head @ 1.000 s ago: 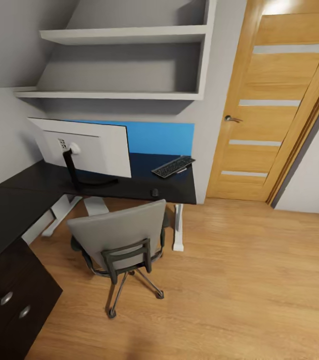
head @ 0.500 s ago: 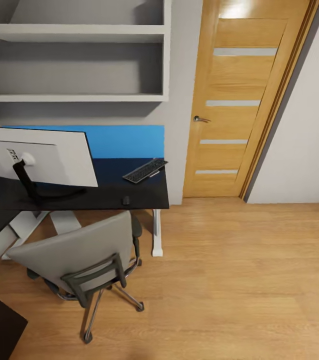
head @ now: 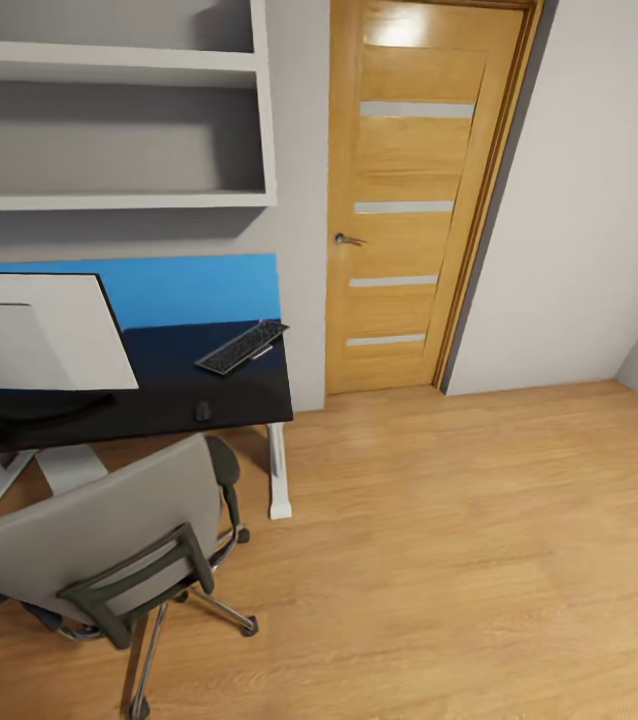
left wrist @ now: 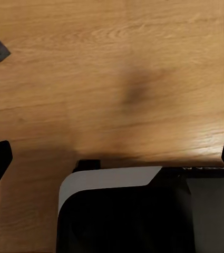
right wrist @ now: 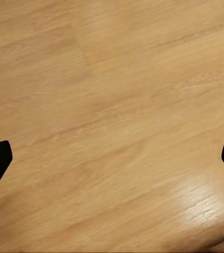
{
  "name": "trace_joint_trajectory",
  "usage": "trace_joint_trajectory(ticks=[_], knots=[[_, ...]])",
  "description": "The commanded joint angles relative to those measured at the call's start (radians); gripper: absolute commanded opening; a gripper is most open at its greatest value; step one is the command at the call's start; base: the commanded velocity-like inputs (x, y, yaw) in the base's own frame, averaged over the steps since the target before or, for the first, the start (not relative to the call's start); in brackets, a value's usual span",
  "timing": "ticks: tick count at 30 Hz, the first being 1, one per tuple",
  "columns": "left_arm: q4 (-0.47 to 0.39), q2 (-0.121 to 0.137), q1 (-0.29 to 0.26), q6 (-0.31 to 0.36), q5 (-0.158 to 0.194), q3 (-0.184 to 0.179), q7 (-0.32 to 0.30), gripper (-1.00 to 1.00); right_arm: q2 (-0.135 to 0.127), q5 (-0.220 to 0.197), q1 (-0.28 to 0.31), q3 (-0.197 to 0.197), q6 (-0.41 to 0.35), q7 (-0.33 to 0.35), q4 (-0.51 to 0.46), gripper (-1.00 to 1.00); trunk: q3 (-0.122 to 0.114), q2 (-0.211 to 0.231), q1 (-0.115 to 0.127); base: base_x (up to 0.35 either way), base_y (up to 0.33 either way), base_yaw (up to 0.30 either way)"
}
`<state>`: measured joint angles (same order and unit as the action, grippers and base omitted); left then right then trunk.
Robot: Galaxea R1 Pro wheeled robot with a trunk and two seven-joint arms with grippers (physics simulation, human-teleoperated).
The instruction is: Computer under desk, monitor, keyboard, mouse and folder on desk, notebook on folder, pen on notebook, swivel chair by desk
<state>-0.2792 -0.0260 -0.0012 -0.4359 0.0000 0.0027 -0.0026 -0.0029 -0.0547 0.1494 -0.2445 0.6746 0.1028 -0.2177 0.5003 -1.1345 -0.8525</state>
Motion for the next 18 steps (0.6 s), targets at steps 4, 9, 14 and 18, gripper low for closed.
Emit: trace_joint_trajectory(ticks=[4, 9, 14, 18], knots=[[0.0, 0.0, 0.0, -0.003, 0.0, 0.0, 0.0, 1.0, 0.001, -0.005, 0.001, -0.005, 0.004, 0.011, 0.001, 1.0, -0.001, -0.001, 0.0, 0.0, 0.0, -0.3], [0.0, 0.0, 0.0, -0.003, 0.0, 0.0, 0.0, 1.0, 0.001, -0.003, 0.001, -0.003, 0.005, 0.011, 0.002, 1.0, -0.003, -0.001, 0.0, 0.0, 0.0, -0.294], [0.0, 0.0, 0.0, -0.003, 0.0, 0.0, 0.0, 1.0, 0.001, 0.0, 0.001, 0.0, 0.005, 0.012, 0.003, 1.0, -0.005, -0.001, 0.0, 0.078, 0.0, -0.196], [0.0, 0.0, 0.0, -0.003, 0.0, 0.001, 0.0, 1.0, 0.001, 0.001, 0.001, 0.001, 0.005, 0.012, 0.003, 1.0, -0.005, -0.001, 0.0, 0.243, 0.0, -0.059]])
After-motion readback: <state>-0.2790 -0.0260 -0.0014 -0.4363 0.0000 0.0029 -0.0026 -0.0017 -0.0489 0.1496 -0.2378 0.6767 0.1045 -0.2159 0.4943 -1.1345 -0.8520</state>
